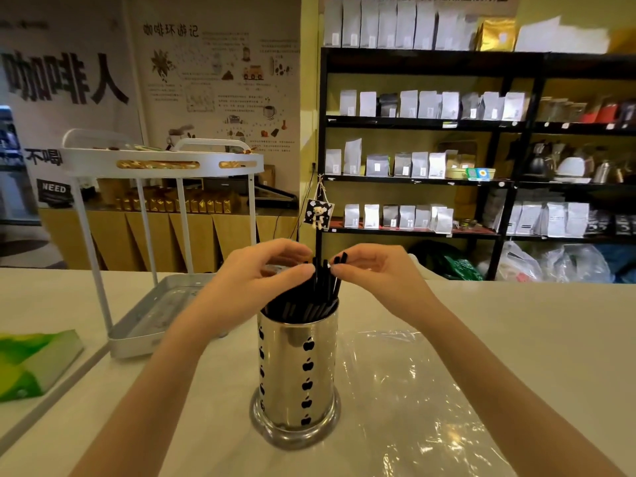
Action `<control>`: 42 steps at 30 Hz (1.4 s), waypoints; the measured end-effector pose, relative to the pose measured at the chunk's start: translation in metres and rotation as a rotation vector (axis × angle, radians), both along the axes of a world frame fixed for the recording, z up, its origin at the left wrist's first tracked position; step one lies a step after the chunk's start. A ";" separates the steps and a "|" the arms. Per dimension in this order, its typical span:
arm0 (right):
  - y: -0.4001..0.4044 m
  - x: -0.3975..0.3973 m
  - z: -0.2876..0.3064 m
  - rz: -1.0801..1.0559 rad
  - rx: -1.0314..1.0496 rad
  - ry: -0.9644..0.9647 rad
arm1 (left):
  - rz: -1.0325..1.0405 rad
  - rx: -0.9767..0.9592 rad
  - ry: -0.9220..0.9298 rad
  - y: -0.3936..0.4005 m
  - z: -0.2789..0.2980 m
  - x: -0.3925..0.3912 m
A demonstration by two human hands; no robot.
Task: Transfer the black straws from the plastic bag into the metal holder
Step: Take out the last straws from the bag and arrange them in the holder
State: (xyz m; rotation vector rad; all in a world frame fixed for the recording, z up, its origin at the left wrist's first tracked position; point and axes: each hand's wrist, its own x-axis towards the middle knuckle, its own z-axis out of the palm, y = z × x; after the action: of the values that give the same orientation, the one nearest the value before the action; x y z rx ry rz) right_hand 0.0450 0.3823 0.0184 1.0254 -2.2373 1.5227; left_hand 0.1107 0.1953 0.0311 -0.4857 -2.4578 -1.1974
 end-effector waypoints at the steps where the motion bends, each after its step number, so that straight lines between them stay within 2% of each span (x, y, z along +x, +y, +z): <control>1: 0.000 0.000 0.005 -0.004 -0.008 0.016 | 0.018 0.018 0.036 0.002 0.000 -0.001; 5: 0.003 0.002 0.035 0.013 -0.110 0.062 | 0.069 0.016 0.103 0.007 0.002 -0.007; 10: 0.007 -0.002 0.068 -0.056 -0.266 0.202 | 0.073 -0.074 0.048 0.012 0.001 -0.016; 14: 0.017 -0.005 0.084 -0.088 -0.448 0.204 | 0.103 -0.159 0.069 0.019 0.002 -0.018; 18: 0.025 -0.009 0.085 -0.097 -0.643 0.075 | 0.146 -0.083 0.125 0.020 0.008 -0.019; 24: 0.026 -0.017 0.067 -0.026 -0.817 -0.224 | 0.166 0.191 0.197 0.012 0.019 -0.012; 26: 0.025 -0.020 0.056 0.037 -0.828 -0.311 | 0.165 0.333 0.204 0.006 0.024 -0.007; 30: 0.015 -0.026 0.033 0.179 -0.715 -0.430 | 0.182 0.600 0.244 -0.012 0.042 0.000; 33: 0.005 -0.028 0.019 0.223 -0.562 -0.436 | 0.220 0.638 0.314 -0.020 0.058 0.001; 38: -0.009 -0.028 0.004 0.206 -0.293 -0.298 | 0.236 0.415 0.487 -0.022 0.078 0.001; 42: -0.009 -0.032 0.000 0.153 -0.074 -0.250 | 0.136 0.106 0.444 -0.022 0.089 0.005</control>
State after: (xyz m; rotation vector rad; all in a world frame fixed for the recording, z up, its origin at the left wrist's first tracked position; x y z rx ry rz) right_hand 0.0132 0.3733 0.0181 1.0577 -2.2869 1.8778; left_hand 0.1155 0.1730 0.1198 -0.4846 -2.0072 -1.0290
